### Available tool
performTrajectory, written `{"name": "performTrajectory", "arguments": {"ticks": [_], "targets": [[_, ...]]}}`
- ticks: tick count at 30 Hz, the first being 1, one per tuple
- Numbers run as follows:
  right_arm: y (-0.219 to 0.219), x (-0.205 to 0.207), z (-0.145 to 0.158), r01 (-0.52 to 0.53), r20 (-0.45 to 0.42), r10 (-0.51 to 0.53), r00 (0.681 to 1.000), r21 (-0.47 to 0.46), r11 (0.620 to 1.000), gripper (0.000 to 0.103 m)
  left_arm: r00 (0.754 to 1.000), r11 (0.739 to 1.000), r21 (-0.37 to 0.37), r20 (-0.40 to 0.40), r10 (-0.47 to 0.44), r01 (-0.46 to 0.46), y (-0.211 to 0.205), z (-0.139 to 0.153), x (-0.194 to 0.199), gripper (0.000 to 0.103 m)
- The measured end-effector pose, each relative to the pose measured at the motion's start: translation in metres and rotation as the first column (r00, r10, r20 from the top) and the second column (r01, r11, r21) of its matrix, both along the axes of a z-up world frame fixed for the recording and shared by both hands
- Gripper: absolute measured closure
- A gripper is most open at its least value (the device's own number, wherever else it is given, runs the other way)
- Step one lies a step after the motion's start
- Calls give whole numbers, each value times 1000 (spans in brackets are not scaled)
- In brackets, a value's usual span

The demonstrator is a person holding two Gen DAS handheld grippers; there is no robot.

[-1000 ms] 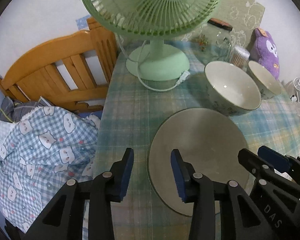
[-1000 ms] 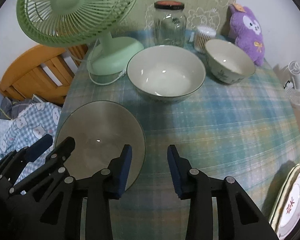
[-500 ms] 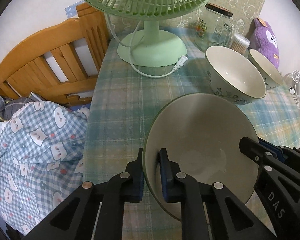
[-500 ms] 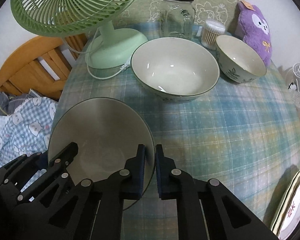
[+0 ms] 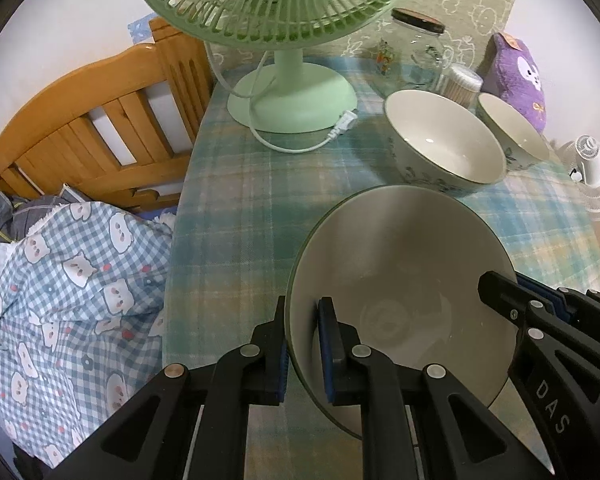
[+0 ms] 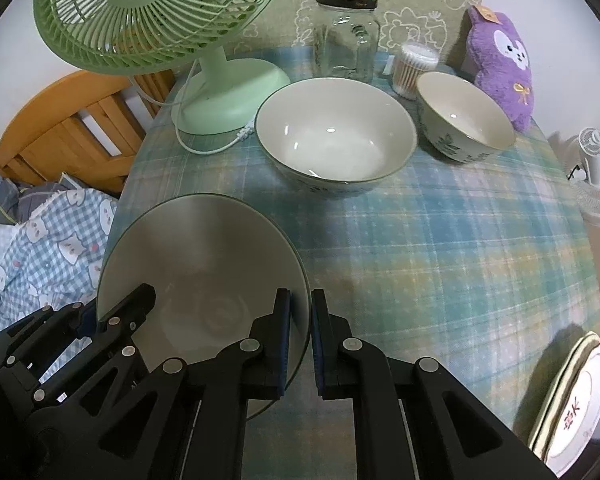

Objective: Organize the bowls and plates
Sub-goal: 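Carry the wide bowl with both grippers toward the plate stack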

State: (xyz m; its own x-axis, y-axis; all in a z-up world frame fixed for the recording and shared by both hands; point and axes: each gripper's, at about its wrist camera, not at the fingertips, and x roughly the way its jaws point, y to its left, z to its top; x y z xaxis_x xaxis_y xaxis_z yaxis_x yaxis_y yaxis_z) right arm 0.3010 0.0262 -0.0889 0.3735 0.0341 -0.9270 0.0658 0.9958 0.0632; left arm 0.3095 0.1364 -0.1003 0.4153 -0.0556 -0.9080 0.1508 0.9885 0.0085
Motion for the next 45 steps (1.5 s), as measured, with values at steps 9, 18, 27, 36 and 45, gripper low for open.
{"name": "performTrajectory", "arguments": {"ticks": [9,18,27,36,45], "targets": [[-31,-36,16,-2,21,2,1000,8,1000,91,1000,1000,6,14,11,-11,-31,14,-38,93],[-70,-82,26,-14,29,13,1000,14,1000,91,999,999,-2,16,35,-35,-68,23,-78,93],[-111,-122,25,-22,17,22,1000,11,1000,91,999,999,2,13,46,-46,-105,18,-118,93],[-137,-148,13,-25,1,25,1000,20,999,91,999,999,5,3,51,-51,-130,5,-147,93],[-159,-163,-5,-17,-29,17,999,11,1000,91,999,999,4,-6,44,-44,-149,-9,-164,93]]}}
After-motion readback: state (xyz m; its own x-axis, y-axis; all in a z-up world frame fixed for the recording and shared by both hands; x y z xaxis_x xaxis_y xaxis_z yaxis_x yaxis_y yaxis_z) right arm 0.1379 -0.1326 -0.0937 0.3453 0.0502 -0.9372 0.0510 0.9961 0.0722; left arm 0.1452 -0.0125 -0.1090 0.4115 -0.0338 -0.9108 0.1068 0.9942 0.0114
